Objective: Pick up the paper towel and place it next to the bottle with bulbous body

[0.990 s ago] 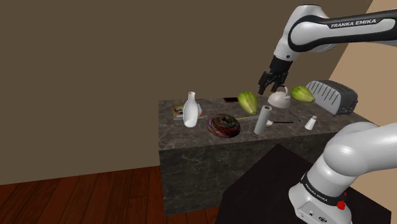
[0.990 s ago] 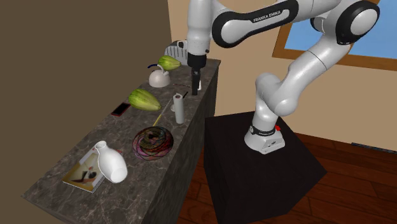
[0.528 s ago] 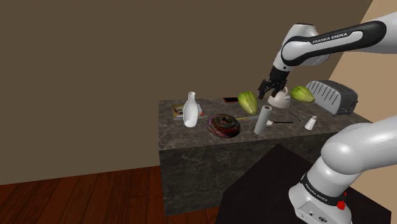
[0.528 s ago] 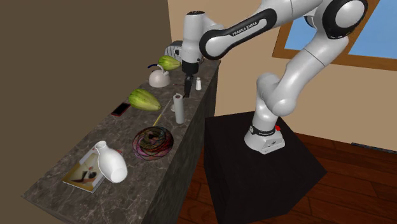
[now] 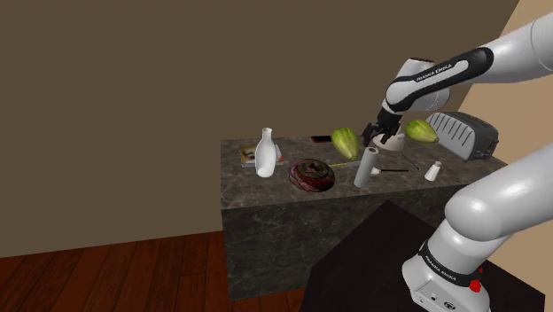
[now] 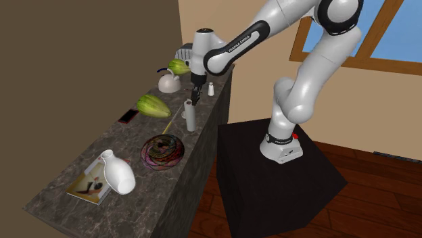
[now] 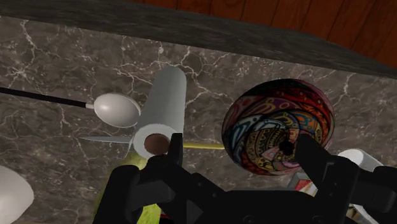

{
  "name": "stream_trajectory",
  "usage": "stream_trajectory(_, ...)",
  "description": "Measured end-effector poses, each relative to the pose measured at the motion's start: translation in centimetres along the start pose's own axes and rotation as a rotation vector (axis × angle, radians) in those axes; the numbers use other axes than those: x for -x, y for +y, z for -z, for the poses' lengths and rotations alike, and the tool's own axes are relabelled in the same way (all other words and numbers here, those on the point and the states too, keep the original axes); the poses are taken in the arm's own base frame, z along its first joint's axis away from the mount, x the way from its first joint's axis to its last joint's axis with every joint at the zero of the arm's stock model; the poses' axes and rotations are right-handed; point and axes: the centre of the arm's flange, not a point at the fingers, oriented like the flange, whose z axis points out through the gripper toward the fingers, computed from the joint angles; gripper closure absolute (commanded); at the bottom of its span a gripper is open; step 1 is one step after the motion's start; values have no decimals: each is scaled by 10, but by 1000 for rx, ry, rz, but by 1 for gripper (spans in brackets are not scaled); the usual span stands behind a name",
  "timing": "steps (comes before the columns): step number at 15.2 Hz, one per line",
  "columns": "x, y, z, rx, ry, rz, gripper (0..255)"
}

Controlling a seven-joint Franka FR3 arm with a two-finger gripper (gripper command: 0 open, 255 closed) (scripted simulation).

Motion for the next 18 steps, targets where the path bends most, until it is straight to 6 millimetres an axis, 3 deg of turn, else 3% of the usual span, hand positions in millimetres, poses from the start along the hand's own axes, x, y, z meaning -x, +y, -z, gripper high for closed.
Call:
stream_trajectory(7,-15,64,-53,31,36,-72,0)
stream_trajectory(14,-19,73,-91,36,41,-79,0)
stream_trajectory(18,-20,73,-99,37,41,-80,0)
